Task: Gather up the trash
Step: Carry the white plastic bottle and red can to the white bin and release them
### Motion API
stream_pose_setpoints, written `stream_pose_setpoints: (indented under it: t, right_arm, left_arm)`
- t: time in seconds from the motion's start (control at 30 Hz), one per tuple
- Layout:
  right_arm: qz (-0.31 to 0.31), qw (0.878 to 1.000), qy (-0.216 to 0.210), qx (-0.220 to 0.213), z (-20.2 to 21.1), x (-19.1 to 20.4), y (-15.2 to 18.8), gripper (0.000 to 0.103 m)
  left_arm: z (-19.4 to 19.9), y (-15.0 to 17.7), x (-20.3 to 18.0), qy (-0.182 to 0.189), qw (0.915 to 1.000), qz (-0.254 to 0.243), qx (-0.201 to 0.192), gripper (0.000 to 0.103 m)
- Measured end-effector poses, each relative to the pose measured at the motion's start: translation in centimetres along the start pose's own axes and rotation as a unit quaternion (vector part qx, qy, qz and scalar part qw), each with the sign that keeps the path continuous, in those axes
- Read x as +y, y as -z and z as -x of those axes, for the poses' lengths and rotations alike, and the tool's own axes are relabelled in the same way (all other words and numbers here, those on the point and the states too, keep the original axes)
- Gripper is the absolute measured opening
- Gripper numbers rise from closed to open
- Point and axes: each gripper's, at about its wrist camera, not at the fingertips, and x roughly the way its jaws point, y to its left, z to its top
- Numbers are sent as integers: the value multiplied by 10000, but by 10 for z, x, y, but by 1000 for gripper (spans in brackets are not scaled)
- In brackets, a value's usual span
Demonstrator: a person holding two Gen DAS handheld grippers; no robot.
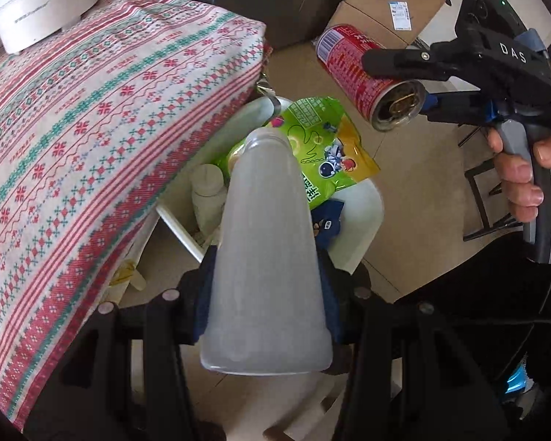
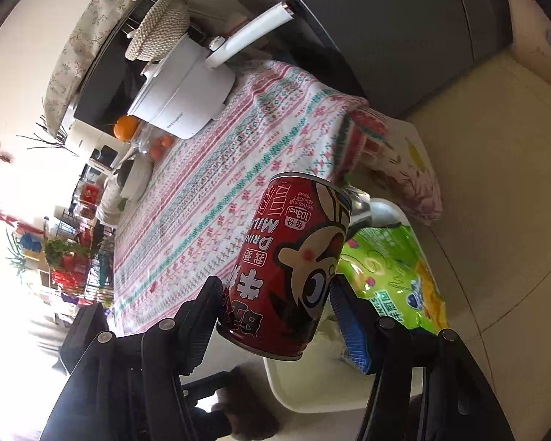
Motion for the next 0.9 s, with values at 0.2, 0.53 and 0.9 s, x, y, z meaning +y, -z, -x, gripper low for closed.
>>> stream_pose_setpoints:
  t: [0.2,0.53,0.9]
  right_arm:
    - [-161,9997,148,115,5,-27,10,62]
    - [14,9982,325,502,-10,-26,24,62]
    - [440,9973,398,436,-10,1,26,89]
  left_arm:
    - [7,-9,-8,-249,9995,-46,-171,69]
    - [40,1,17,-738,9942,551,-555,84]
    - [57,14,22,-1415,9852,615,-740,102]
